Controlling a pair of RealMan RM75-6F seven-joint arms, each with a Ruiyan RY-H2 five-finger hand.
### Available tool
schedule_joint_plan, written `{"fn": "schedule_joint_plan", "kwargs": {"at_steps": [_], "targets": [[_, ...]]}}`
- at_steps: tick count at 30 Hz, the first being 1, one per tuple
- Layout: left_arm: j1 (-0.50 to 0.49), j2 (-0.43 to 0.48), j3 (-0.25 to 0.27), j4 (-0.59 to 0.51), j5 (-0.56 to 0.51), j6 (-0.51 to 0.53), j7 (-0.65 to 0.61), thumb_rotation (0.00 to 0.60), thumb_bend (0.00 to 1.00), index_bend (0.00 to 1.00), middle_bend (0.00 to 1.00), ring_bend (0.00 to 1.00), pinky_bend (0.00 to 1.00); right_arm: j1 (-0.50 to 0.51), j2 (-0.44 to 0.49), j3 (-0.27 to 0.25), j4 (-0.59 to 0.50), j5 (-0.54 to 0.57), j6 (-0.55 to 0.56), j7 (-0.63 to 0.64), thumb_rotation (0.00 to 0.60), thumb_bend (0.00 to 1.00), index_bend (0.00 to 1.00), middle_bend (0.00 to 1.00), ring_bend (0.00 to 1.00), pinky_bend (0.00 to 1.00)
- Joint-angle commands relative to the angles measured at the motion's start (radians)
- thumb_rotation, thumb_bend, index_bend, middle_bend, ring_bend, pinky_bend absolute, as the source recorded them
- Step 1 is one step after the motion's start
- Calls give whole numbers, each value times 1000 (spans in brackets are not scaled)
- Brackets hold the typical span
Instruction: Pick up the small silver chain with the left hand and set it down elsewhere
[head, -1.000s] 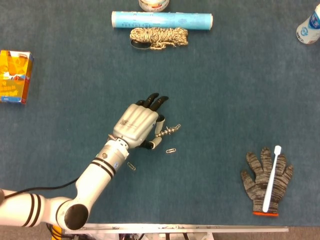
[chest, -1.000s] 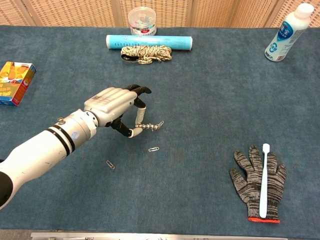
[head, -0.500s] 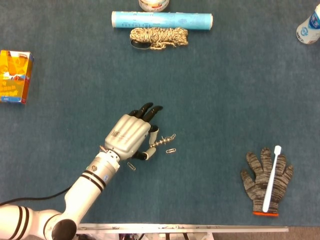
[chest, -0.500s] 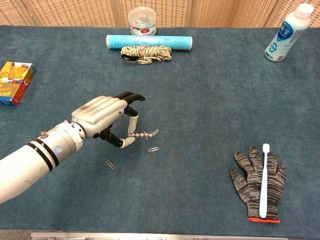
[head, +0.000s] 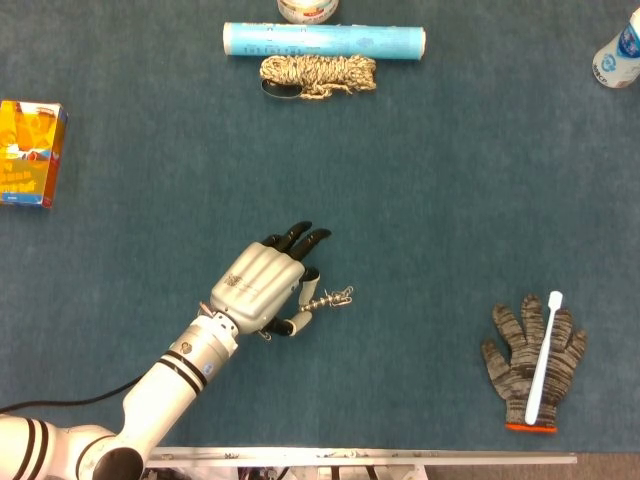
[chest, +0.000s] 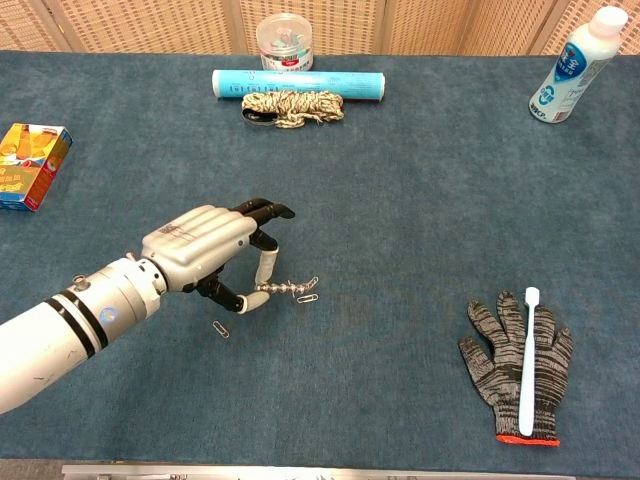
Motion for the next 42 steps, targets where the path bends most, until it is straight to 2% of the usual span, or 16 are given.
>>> {"fn": "schedule_joint_plan", "kwargs": {"at_steps": [1,32,42], "targets": [[0,2,2,0,1,-8,3,600,332,662,97,12,230,0,-1,0,0,-1,1,0,600,0,244,286,203,322],[23,-22,0,25,12,-28,26,600,333,662,99,12,231,3,-7,-1,7,4,-6,5,600,0,244,286,203,322],[44,8,3,5,26,-1,27,600,333,662,99,13,231,5,-7,-1,8,2,-8,10,600,0,244,286,203,322]]}}
